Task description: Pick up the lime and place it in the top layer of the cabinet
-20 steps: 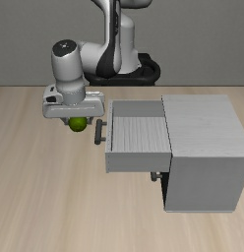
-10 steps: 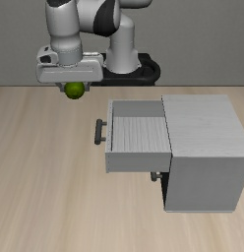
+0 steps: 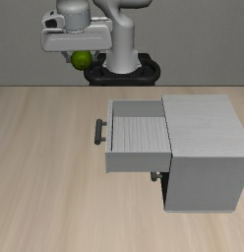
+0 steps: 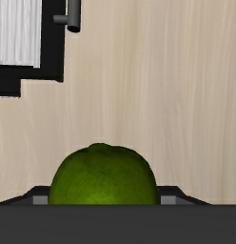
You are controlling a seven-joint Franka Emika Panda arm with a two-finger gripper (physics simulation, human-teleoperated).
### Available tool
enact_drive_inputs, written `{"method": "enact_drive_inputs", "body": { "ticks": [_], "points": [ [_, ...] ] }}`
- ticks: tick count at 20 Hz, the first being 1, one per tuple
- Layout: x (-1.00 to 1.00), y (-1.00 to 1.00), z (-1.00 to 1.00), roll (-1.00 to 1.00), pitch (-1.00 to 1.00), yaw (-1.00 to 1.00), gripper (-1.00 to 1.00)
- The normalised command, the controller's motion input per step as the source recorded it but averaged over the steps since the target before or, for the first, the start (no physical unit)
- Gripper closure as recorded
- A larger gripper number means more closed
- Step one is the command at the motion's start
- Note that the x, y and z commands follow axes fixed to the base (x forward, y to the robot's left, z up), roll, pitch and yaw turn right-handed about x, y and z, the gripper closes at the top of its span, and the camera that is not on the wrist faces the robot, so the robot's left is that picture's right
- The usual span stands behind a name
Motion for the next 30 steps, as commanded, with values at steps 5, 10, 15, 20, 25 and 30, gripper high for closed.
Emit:
{"method": "enact_drive_inputs", "body": {
  "ticks": [5,10,15,20,25,30],
  "points": [
    [0.00,1.00,0.00,0.00,0.00,0.00,1.00],
    [0.00,1.00,0.00,0.00,0.00,0.00,1.00],
    [0.20,0.80,0.00,0.00,0.00,0.00,1.00],
    [1.00,0.00,0.00,0.00,0.00,0.00,1.00],
    [1.00,0.00,0.00,0.00,0.00,0.00,1.00],
    [1.00,0.00,0.00,0.00,0.00,0.00,1.00]
  ]
}}
